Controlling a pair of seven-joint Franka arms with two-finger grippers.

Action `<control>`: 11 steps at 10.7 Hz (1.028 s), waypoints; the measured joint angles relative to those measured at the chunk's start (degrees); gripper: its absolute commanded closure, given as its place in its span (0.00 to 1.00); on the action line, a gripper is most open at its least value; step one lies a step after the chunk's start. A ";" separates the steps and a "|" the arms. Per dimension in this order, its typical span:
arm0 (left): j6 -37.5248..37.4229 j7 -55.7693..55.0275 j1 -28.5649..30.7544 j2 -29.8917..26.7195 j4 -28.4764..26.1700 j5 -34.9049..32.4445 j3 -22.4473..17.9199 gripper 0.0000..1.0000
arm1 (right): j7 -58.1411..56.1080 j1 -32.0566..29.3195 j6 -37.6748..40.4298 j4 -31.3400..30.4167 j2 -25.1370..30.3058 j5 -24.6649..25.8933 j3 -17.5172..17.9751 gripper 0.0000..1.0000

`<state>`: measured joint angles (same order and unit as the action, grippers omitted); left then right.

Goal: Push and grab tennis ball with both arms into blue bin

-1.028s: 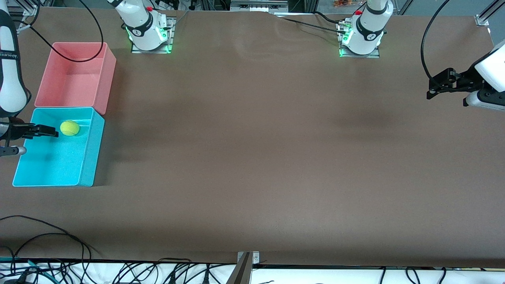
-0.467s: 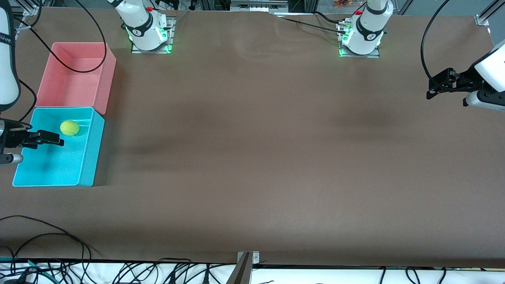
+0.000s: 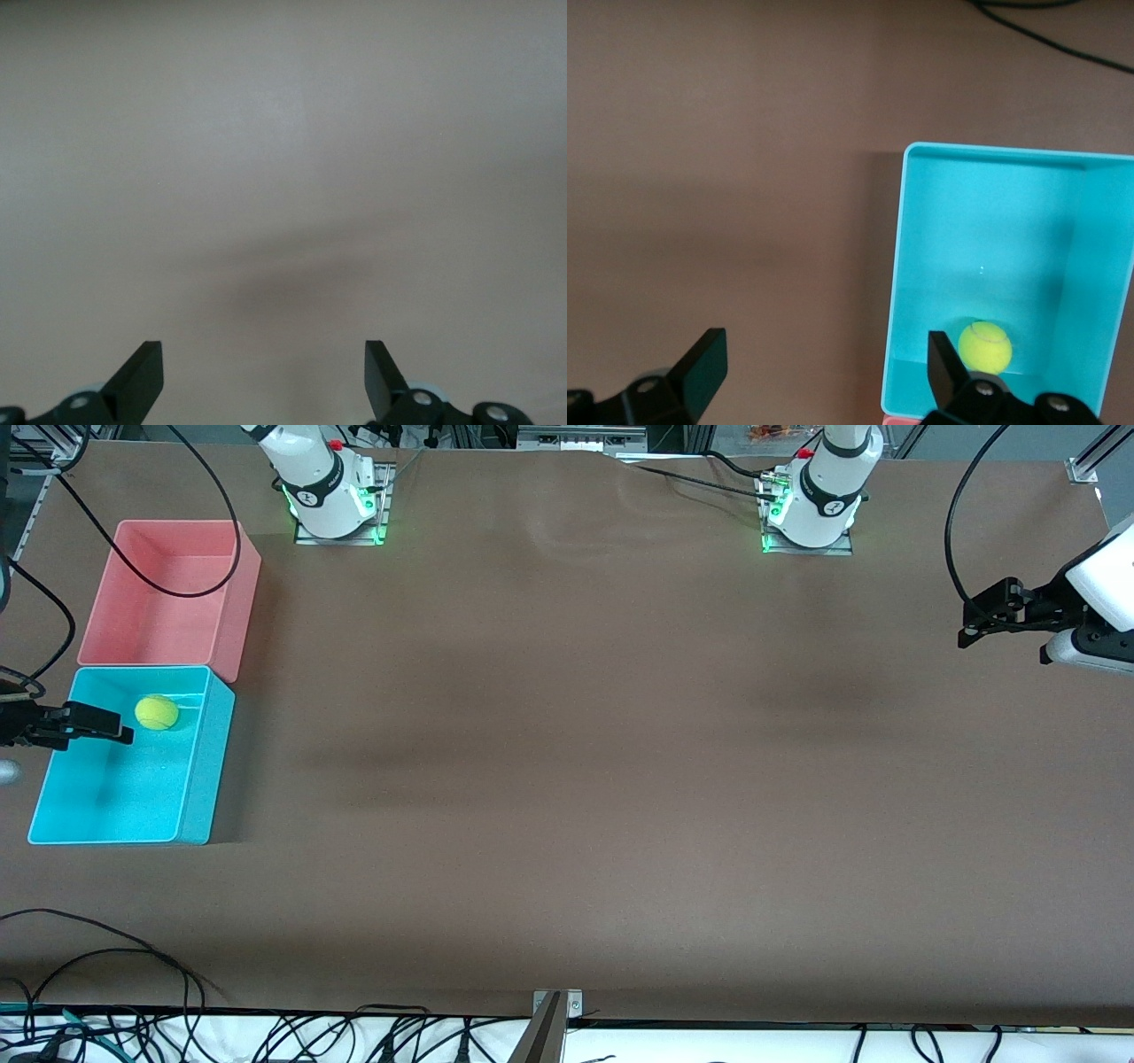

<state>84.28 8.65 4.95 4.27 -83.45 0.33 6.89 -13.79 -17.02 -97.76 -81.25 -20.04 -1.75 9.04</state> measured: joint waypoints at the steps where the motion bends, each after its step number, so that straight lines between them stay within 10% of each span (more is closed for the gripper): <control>1: 0.00 0.00 0.00 0.00 0.01 0.00 0.01 0.00 | 0.00 0.00 0.30 0.57 0.55 0.00 0.83 0.00; 5: 0.00 0.00 0.00 0.00 0.02 0.00 0.04 0.00 | 0.21 2.70 2.40 1.30 4.31 0.01 1.74 0.00; 11: 0.00 0.00 0.00 0.00 0.05 0.00 0.01 0.00 | 8.32 13.92 4.89 0.19 12.01 0.00 -9.52 0.00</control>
<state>84.28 8.65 4.95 4.27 -83.39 0.33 6.91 -5.47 -3.10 -92.87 -81.06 -8.02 -1.75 -0.47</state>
